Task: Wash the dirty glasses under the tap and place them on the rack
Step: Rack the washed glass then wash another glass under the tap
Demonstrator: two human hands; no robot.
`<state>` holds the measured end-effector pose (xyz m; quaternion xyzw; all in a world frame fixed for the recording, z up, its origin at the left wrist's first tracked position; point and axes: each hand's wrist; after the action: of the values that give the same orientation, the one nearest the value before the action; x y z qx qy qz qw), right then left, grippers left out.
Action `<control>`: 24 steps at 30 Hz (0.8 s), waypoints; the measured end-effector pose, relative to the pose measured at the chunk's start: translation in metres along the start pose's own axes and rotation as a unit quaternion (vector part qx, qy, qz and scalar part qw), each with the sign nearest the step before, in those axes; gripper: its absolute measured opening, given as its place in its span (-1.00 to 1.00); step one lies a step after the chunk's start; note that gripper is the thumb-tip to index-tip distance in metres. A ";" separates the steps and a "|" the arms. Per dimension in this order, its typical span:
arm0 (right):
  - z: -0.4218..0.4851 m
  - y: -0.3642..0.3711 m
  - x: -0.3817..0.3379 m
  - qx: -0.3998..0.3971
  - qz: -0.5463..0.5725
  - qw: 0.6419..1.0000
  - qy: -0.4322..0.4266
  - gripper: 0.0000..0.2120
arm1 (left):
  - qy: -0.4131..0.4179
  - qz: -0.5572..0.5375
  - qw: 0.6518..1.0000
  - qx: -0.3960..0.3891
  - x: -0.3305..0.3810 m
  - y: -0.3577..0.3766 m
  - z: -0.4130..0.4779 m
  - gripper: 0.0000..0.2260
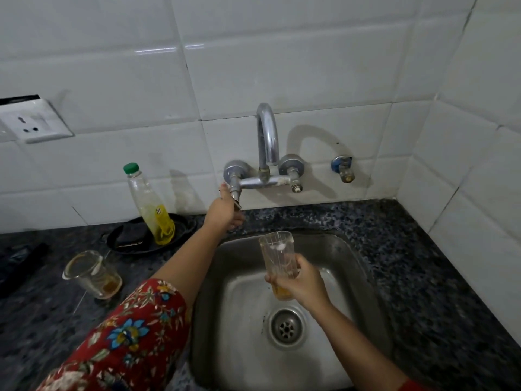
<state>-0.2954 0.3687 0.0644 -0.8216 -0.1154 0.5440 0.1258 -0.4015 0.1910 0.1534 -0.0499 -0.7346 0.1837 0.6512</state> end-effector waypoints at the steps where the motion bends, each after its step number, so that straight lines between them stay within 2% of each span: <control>1: 0.000 0.002 0.000 -0.003 0.004 1.000 0.000 -0.46 | -0.006 -0.014 1.000 -0.013 -0.002 -0.001 -0.003 -0.27; 3: 0.002 0.005 0.000 -0.014 0.020 1.000 0.003 -0.43 | 0.006 -0.029 0.998 -0.059 -0.017 0.000 -0.017 -0.36; 4: 0.002 0.006 0.001 -0.021 0.028 0.999 0.003 -0.41 | 0.030 -0.041 0.994 -0.098 -0.031 0.003 -0.027 -0.50; 5: 0.003 0.006 0.001 -0.034 0.038 0.999 0.002 -0.39 | 0.053 -0.058 0.985 -0.153 -0.048 0.003 -0.040 -0.66; 6: 0.003 0.006 -0.001 -0.052 0.052 0.997 0.000 -0.39 | 0.070 -0.080 0.970 -0.220 -0.061 0.005 -0.052 -0.67; 8: 0.001 0.006 -0.007 -0.096 0.079 0.992 -0.007 -0.40 | 0.094 -0.107 0.926 -0.349 -0.084 0.010 -0.070 -0.45; 9: -0.001 0.004 -0.012 -0.118 0.083 0.989 -0.009 -0.40 | 0.102 -0.107 0.914 -0.378 -0.091 0.015 -0.074 -0.36; 11: -0.005 0.001 -0.020 -0.160 0.084 0.984 -0.002 -0.41 | 0.109 -0.113 0.920 -0.360 -0.096 0.026 -0.074 -0.27; 14: -0.008 0.000 -0.028 -0.182 0.088 0.979 0.009 -0.36 | 0.125 -0.141 0.946 -0.264 -0.096 0.043 -0.073 -0.40; 16: -0.008 0.007 -0.028 -0.104 0.050 0.993 -0.017 -0.31 | 0.142 -0.142 0.950 -0.238 -0.091 0.048 -0.072 -0.50; 18: -0.008 0.010 -0.025 0.028 -0.041 0.996 -0.068 -0.26 | 0.146 -0.130 0.956 -0.220 -0.089 0.048 -0.068 -0.51; 19: -0.007 0.007 -0.021 0.073 -0.081 0.988 -0.113 -0.26 | 0.140 -0.123 0.959 -0.214 -0.090 0.047 -0.065 -0.51; 21: -0.004 -0.003 -0.014 0.109 -0.163 0.952 -0.234 -0.39 | 0.137 -0.109 0.960 -0.220 -0.095 0.043 -0.059 -0.48; 22: -0.003 -0.010 -0.014 0.100 -0.212 0.928 -0.290 -0.49 | 0.137 -0.103 0.959 -0.226 -0.099 0.041 -0.056 -0.45; 24: 0.004 -0.027 -0.017 0.023 -0.317 0.875 -0.365 -0.66 | 0.140 -0.087 0.958 -0.234 -0.103 0.037 -0.052 -0.44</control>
<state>-0.3066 0.3884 0.0866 -0.4810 -0.3946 0.7387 0.2593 -0.3421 0.2041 0.0487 -0.1620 -0.6598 -0.0592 0.7313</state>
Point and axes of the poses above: each hand's wrist, its own z-axis towards the middle knuckle, its own y-axis out of the palm, x = y × z, and after that the axes turned 12 degrees about y, right-handed
